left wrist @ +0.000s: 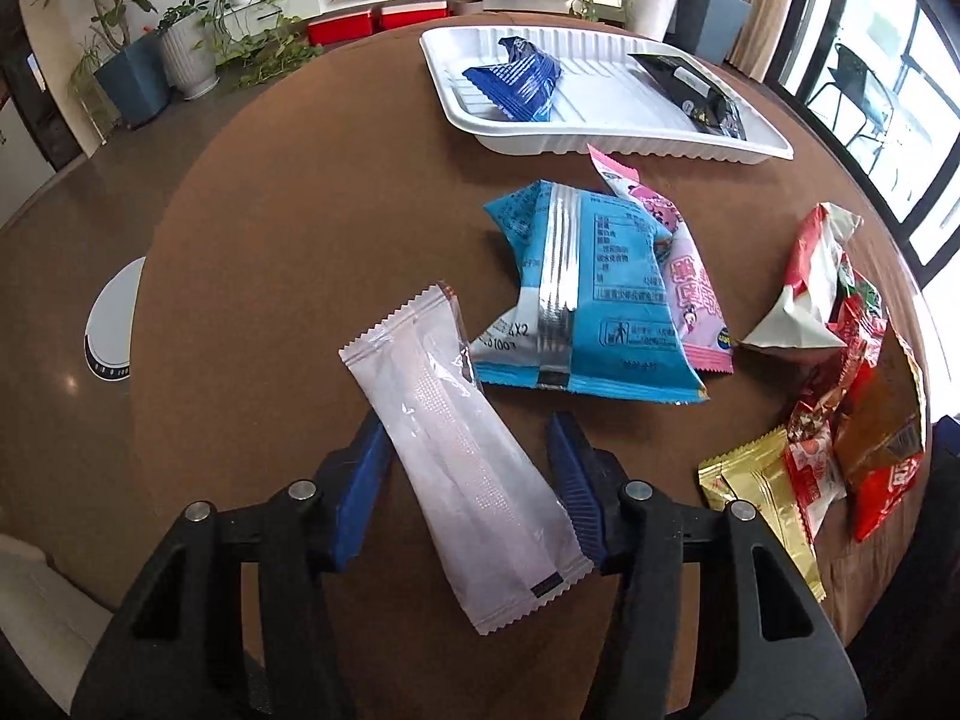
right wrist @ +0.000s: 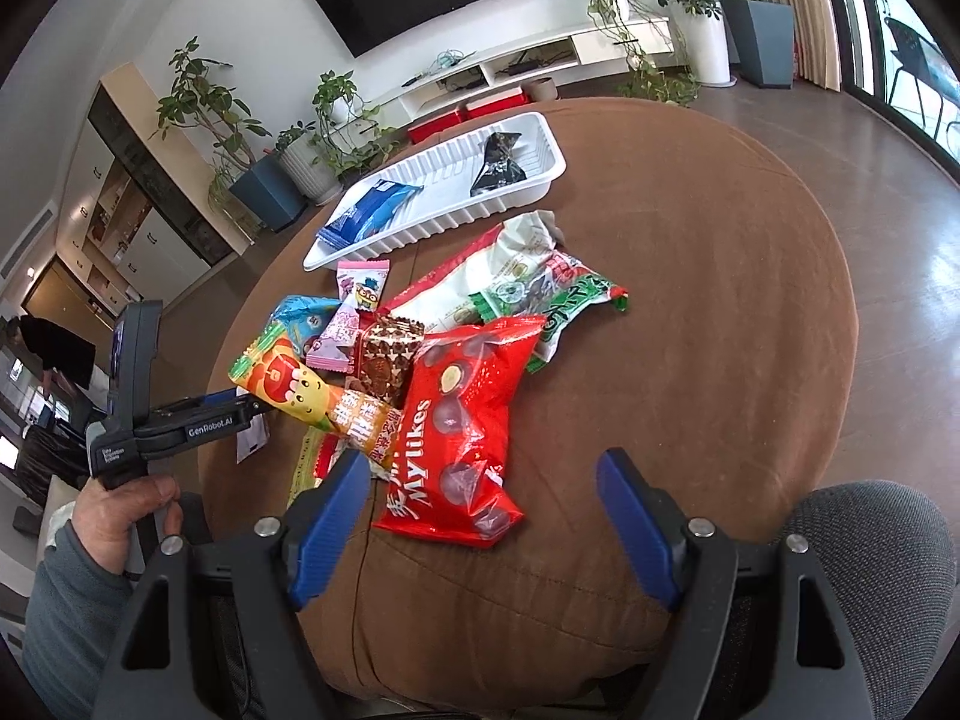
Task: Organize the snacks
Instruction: 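Grasp the white wrapped bar with the left tool while the right tool grasps the red Mylikes bag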
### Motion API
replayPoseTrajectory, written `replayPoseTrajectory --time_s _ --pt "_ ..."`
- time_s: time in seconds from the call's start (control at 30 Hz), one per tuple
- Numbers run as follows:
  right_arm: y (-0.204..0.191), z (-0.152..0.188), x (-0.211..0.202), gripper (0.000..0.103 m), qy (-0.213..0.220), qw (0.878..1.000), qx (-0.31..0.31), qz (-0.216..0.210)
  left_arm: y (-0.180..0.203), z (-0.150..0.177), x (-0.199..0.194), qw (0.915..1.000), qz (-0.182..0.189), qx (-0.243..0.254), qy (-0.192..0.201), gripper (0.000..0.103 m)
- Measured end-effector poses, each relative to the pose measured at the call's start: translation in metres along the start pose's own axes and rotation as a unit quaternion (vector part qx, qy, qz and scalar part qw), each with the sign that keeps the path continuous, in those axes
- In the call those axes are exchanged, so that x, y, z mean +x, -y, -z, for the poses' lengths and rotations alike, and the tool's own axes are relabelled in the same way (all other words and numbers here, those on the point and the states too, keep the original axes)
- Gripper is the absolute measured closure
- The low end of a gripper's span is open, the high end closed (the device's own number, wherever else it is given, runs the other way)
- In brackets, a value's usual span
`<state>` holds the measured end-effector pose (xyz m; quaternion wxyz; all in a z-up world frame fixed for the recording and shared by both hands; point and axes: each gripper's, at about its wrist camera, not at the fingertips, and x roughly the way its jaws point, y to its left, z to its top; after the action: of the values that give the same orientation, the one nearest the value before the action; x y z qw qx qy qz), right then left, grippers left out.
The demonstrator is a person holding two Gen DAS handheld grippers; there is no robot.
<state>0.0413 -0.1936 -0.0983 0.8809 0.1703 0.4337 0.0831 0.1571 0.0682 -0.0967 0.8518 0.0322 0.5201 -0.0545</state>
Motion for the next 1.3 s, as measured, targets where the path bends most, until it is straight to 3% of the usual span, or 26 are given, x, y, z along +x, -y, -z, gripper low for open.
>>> replayPoseTrajectory --time_s 0.13,0.2,0.3,0.87,1.07,1.3 --pt "-0.005 0.000 0.000 0.022 0.002 1.000 -0.011 0.006 -0.002 -0.003 0.003 1.0000 0.007 0.005 -0.001 0.054" --pt "-0.006 0.000 0.000 0.022 0.002 1.000 -0.014 0.009 -0.003 -0.001 0.001 0.9999 0.010 0.005 0.000 0.065" --pt "-0.009 0.001 0.000 0.022 0.003 1.000 -0.023 0.018 -0.006 0.000 -0.001 0.9998 0.022 0.001 0.002 0.073" --pt "-0.017 -0.010 0.019 0.022 -0.021 0.996 -0.058 0.066 0.008 0.048 -0.028 0.9947 0.099 0.027 -0.010 0.079" --pt "-0.019 -0.014 0.033 0.023 -0.041 0.996 -0.058 0.055 0.018 0.058 -0.033 0.9926 0.113 0.042 -0.013 0.079" --pt "-0.018 -0.021 0.051 0.032 -0.082 0.995 -0.039 0.035 0.023 0.057 -0.032 0.9914 0.120 0.051 -0.011 0.079"
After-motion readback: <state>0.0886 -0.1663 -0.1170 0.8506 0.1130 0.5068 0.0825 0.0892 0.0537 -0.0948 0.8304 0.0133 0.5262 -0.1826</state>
